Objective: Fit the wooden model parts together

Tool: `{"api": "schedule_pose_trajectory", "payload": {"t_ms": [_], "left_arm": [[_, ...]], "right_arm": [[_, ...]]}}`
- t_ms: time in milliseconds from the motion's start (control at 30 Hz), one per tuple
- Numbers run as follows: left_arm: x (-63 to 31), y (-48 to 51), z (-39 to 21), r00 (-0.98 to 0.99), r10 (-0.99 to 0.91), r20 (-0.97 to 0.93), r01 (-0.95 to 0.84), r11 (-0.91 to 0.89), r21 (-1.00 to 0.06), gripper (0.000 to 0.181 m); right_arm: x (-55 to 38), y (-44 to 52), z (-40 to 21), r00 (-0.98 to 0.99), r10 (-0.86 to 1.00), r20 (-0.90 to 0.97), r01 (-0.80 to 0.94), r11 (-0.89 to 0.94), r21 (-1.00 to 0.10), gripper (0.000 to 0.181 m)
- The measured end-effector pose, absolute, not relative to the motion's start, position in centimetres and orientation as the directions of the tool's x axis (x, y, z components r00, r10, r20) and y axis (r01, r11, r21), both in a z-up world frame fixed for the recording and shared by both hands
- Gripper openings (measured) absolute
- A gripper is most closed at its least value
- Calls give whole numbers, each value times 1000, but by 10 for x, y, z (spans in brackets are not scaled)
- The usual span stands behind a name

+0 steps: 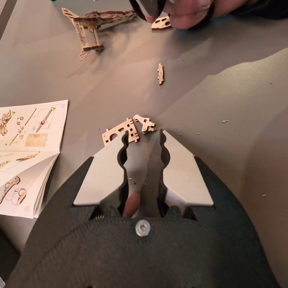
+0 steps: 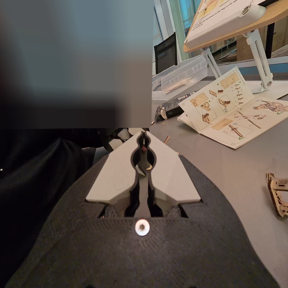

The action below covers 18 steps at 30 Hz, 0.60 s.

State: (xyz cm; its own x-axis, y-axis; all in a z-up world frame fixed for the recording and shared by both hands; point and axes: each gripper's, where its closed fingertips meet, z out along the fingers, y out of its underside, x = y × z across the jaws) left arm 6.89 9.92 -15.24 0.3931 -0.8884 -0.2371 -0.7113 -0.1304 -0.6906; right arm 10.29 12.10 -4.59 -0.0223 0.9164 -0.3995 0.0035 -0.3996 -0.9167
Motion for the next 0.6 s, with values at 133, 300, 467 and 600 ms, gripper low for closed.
{"api": "schedule_pose_trajectory", "payload": {"t_ms": [133, 300, 467, 600], "left_arm": [[68, 100, -153, 401, -886, -233, -707, -137, -694, 38], [69, 99, -153, 400, -887, -231, -708, -139, -693, 38], [69, 98, -153, 402, -888, -225, -705, -144, -695, 38], [68, 98, -153, 406, -886, -224, -703, -146, -696, 38]], "right_arm": [[103, 121, -45, -28, 915, -404, -4, -404, -915, 0], [105, 122, -43, -29, 913, -406, -17, -407, -913, 0], [107, 123, -40, -35, 909, -416, -37, -417, -908, 0], [108, 124, -40, -35, 908, -417, -42, -418, -908, 0]]}}
